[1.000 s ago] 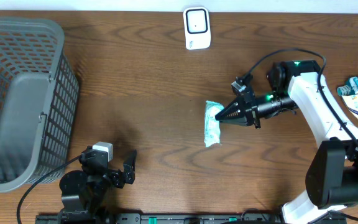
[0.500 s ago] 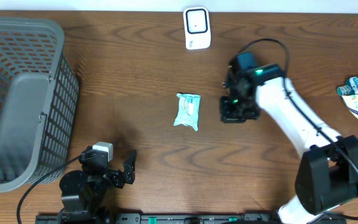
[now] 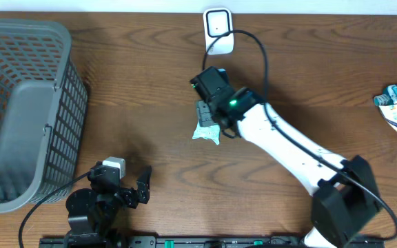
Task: Scan the item barcode
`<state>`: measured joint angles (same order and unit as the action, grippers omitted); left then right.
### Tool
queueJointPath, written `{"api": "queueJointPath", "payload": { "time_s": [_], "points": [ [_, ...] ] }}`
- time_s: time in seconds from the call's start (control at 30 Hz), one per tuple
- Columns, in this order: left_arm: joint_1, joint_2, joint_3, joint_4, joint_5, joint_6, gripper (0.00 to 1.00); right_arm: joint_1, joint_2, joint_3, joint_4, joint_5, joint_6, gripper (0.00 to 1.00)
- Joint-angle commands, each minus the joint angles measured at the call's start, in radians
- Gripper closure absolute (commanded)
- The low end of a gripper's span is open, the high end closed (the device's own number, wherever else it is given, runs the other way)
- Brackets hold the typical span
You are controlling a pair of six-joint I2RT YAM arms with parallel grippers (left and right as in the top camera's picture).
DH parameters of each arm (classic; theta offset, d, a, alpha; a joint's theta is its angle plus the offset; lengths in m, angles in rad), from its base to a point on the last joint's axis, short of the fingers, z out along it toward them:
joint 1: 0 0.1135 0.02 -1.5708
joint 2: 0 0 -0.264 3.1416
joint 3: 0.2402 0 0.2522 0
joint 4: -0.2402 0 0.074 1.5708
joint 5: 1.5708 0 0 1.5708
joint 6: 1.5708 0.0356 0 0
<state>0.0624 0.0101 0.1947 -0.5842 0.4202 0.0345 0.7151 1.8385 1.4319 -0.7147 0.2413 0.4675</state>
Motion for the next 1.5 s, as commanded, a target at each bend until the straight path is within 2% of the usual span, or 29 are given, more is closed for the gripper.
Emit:
{"api": "queueJointPath", "payload": {
  "time_s": [0.0,0.2,0.27,0.37,0.53,0.57,0.7,0.77,0.87,1.0,1.07,1.13,1.2,1.27,1.3,1.37,1.47],
  "points": [
    [-0.002,-0.006,0.005,0.001,0.005,0.014,0.02,0.049,0.132,0.046,0.033,0.104,0.050,0.32],
    [-0.002,-0.006,0.005,0.001,0.005,0.014,0.02,0.108,0.337,0.251,-0.093,0.239,0.117,0.39],
    [-0.002,-0.006,0.005,0.001,0.005,0.014,0.02,0.121,0.389,0.299,-0.130,0.259,0.132,0.46],
    [-0.002,-0.006,0.005,0.001,0.005,0.014,0.02,0.132,0.451,0.311,-0.188,0.328,0.206,0.53],
    [-0.002,-0.006,0.005,0.001,0.005,0.014,0.02,0.130,0.534,0.311,-0.233,0.341,0.217,0.59],
    [-0.002,-0.006,0.005,0.001,0.005,0.014,0.02,0.130,0.544,0.311,-0.244,0.340,0.217,0.67],
    [-0.002,-0.006,0.005,0.001,0.005,0.014,0.02,0.134,0.549,0.312,-0.266,0.298,0.211,0.87],
    [-0.002,-0.006,0.005,0.001,0.005,0.014,0.02,0.127,0.546,0.336,-0.300,0.204,0.190,0.98],
    [-0.002,-0.006,0.005,0.001,0.005,0.014,0.02,0.099,0.530,0.436,-0.427,0.008,0.146,0.99],
    [-0.002,-0.006,0.005,0.001,0.005,0.014,0.02,0.023,0.473,0.561,-0.573,-0.500,-0.206,0.99],
    [-0.002,-0.006,0.005,0.001,0.005,0.014,0.02,-0.043,0.432,0.583,-0.694,-0.860,-0.476,0.99],
    [-0.002,-0.006,0.005,0.001,0.005,0.014,0.02,-0.108,0.407,0.583,-0.832,-1.071,-0.701,0.99],
    [-0.002,-0.006,0.005,0.001,0.005,0.014,0.02,-0.176,0.404,0.582,-0.975,-1.223,-0.807,0.99],
    [-0.002,-0.006,0.005,0.001,0.005,0.014,0.02,-0.218,0.404,0.563,-0.987,-1.281,-0.736,0.99],
    [-0.002,-0.006,0.005,0.001,0.005,0.014,0.02,-0.239,0.404,0.562,-0.988,-1.295,-0.625,0.99],
    [-0.002,-0.006,0.005,0.001,0.005,0.014,0.02,-0.259,0.404,0.562,-0.988,-1.295,-0.500,0.99],
    [-0.002,-0.006,0.005,0.001,0.005,0.014,0.02,-0.265,0.404,0.562,-0.987,-1.295,-0.420,0.99]
  ]
}}
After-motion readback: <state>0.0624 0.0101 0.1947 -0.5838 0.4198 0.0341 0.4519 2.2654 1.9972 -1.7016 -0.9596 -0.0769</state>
